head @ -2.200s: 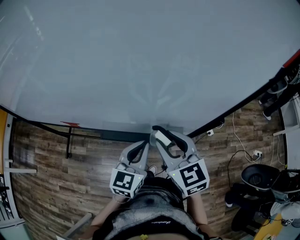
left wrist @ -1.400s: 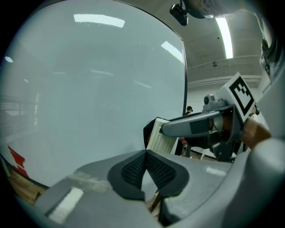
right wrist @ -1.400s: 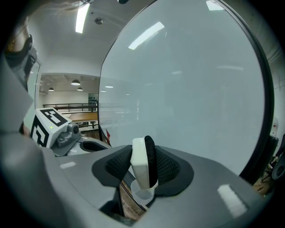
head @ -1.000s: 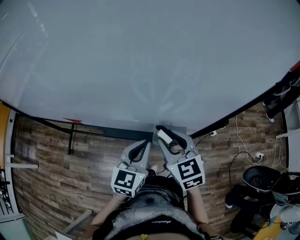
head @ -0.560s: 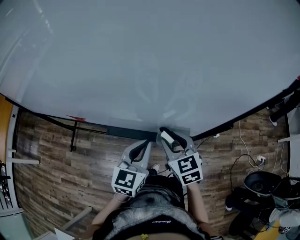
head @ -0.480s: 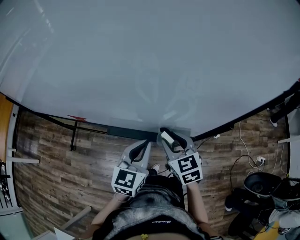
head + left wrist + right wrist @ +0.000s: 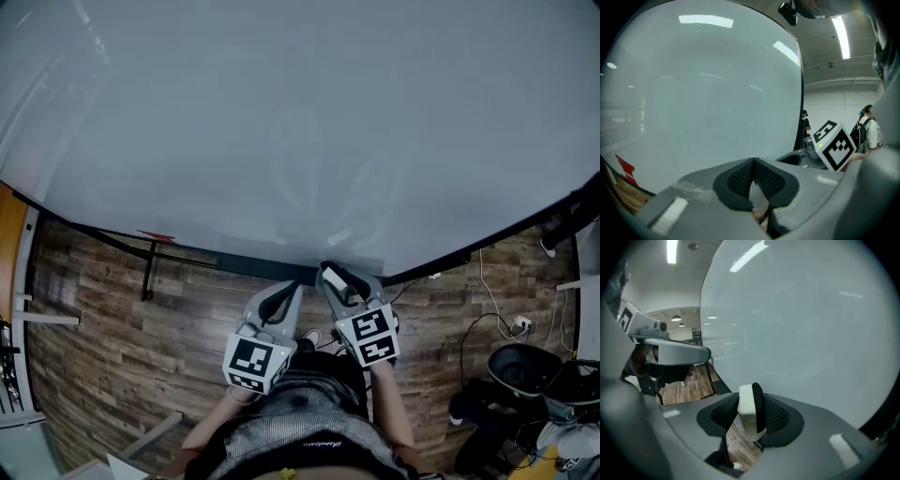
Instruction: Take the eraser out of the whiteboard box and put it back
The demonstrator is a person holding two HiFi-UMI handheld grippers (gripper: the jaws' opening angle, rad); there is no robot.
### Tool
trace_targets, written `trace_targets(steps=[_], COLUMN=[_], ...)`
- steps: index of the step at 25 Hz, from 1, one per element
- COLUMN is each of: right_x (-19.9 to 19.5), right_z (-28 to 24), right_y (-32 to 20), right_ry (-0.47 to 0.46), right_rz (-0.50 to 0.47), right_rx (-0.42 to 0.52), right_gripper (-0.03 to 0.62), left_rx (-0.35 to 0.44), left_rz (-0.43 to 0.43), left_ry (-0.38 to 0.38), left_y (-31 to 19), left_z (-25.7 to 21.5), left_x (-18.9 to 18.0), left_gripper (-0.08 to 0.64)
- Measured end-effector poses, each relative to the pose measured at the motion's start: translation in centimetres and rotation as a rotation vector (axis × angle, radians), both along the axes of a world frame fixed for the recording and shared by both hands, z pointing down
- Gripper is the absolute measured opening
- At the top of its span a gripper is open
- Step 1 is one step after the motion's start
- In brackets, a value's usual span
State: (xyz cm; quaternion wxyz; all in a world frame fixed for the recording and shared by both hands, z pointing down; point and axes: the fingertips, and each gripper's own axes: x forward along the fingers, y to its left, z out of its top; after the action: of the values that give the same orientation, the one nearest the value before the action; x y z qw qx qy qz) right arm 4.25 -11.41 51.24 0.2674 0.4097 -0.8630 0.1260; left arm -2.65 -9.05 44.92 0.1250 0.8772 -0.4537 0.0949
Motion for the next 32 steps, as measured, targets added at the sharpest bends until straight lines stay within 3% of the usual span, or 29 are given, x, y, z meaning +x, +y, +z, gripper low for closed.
trace_targets(steps=[11, 32], right_x=[0.2, -0.2], right_z=[2.6, 2.5], right_y=[-0.3, -0.7], right_ry=[0.0, -0.003], right_rz=[0.04, 0.04], right_rx=[-0.043, -0.028], right_gripper=[0.164, 0.163], left_rx=[-0.016, -0.027], left_rz=[0.02, 0.061], left_ry=[-0.001, -0.002], left_y=[-0.1, -0.1], left_z=[0.2, 0.7], left_x=[0.0, 0.8], left_gripper=[0.0, 0.0])
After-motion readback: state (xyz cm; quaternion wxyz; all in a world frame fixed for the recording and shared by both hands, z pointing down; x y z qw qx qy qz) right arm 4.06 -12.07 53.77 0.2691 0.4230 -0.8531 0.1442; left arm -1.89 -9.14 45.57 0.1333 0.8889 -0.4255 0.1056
